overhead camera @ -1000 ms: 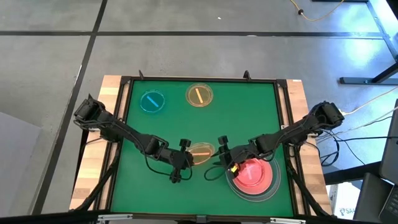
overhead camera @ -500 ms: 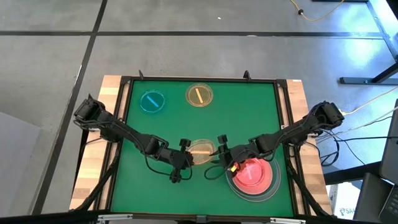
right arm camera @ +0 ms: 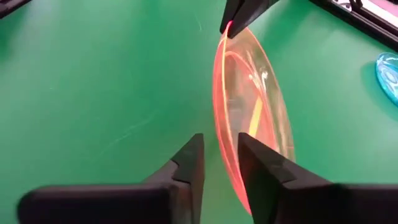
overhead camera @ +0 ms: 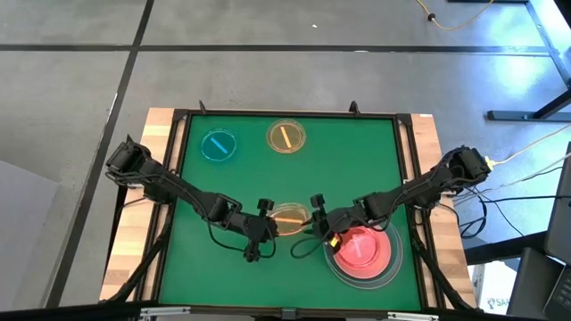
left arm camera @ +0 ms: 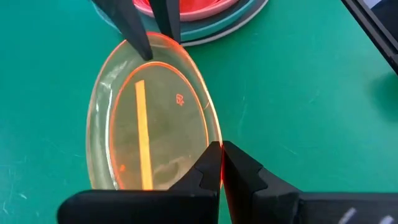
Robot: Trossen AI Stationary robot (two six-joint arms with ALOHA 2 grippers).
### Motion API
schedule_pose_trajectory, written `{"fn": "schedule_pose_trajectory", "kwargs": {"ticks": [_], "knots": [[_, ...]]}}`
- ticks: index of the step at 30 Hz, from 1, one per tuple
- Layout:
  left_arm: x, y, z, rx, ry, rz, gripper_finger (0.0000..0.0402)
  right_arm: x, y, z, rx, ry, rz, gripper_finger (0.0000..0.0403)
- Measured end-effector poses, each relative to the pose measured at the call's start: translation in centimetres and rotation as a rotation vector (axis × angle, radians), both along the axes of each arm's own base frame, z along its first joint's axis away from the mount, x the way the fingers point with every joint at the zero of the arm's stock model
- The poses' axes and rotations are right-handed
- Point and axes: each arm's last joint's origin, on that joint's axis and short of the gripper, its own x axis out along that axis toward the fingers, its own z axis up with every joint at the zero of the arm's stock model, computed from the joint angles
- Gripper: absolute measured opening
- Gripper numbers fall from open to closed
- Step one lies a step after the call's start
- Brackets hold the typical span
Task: Stack plastic plates
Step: Stack the bottom yellow plate on top of the pink plate
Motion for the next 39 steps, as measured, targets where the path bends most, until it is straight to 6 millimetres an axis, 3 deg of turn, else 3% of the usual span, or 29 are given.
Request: {"fn": "schedule_pose_trajectory", "kwargs": {"ticks": [7,18,23,30,39], "knots": [[0.0,0.2,0.0,0.018,-0.018,0.086,0.0007,0.0,0.0,0.0,-0.019,-0.002,0.014,0.0008],[0.3,1.1,0.0,-0.011,-0.018,0.163,0.008,0.0,0.0,0.1,-0.044,-0.002,0.017,0.0004],[-0.5,0.9,1.2,-0.045,-0.002,0.092,0.0093,-0.3,-0.1,1.5,-0.054,0.104,-0.055,0.0002],[-1.8,0.3,2.8,-0.066,-0.03,0.086,0.0091,-3.4,1.7,4.8,-0.041,0.238,-0.063,0.0005],[-2.0,0.1,2.8,0.004,-0.055,0.139,0.009,-8.3,4.7,9.4,0.104,0.35,-0.096,0.0005]]}}
